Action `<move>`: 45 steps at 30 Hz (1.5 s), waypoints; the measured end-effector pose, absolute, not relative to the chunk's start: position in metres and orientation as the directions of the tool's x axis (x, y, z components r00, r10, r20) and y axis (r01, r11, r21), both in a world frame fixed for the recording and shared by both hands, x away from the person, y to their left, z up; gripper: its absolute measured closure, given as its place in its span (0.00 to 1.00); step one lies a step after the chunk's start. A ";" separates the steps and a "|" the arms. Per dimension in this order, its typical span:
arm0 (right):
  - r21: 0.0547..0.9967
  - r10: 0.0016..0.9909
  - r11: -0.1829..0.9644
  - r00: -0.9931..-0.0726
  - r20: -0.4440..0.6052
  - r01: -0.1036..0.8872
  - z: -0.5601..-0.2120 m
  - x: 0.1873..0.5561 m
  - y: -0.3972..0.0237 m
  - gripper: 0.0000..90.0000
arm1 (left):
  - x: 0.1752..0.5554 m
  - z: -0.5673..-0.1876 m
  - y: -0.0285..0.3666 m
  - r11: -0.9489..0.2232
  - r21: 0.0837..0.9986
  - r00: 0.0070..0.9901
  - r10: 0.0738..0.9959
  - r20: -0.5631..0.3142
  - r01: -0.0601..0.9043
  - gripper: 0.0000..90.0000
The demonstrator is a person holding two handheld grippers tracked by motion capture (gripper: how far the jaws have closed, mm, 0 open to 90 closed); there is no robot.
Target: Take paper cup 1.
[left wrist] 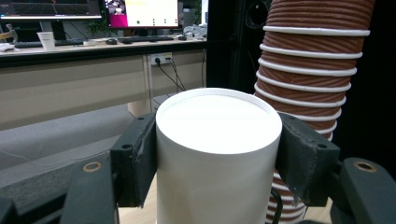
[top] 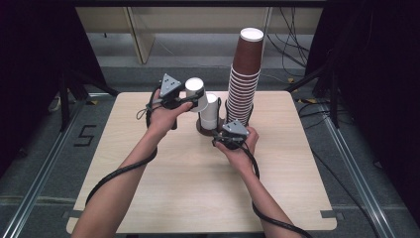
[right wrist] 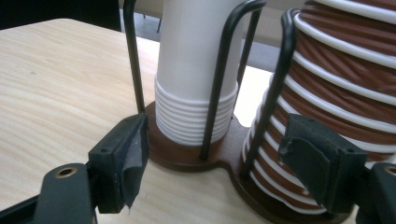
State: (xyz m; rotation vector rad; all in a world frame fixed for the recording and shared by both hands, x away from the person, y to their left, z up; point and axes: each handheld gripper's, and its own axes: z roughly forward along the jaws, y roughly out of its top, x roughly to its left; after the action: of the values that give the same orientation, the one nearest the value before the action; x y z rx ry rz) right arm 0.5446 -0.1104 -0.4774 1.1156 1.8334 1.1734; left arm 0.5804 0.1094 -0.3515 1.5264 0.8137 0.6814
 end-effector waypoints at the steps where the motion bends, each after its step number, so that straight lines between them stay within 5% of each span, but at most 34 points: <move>1: 0.924 0.903 0.248 -0.415 -0.111 0.292 -0.476 0.544 -0.113 0.26 | 0.578 -0.352 0.113 -0.044 0.993 0.578 0.815 -0.028 0.111 0.38; 13: 0.928 0.914 0.212 -0.398 -0.078 0.305 -0.475 0.529 -0.136 0.26 | 0.549 -0.367 0.144 -0.046 0.992 0.546 0.838 -0.024 0.115 0.38; 45: 0.932 0.912 0.201 -0.404 -0.065 0.302 -0.489 0.501 -0.145 0.26 | 0.519 -0.421 0.165 0.137 0.967 0.525 0.819 -0.231 0.213 0.38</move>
State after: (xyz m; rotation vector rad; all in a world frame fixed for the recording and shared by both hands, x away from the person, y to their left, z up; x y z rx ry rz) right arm 0.5010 -0.1448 -0.4888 1.1329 1.8304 1.2026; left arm 0.5191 0.1647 -0.4214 1.4011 0.9699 0.5572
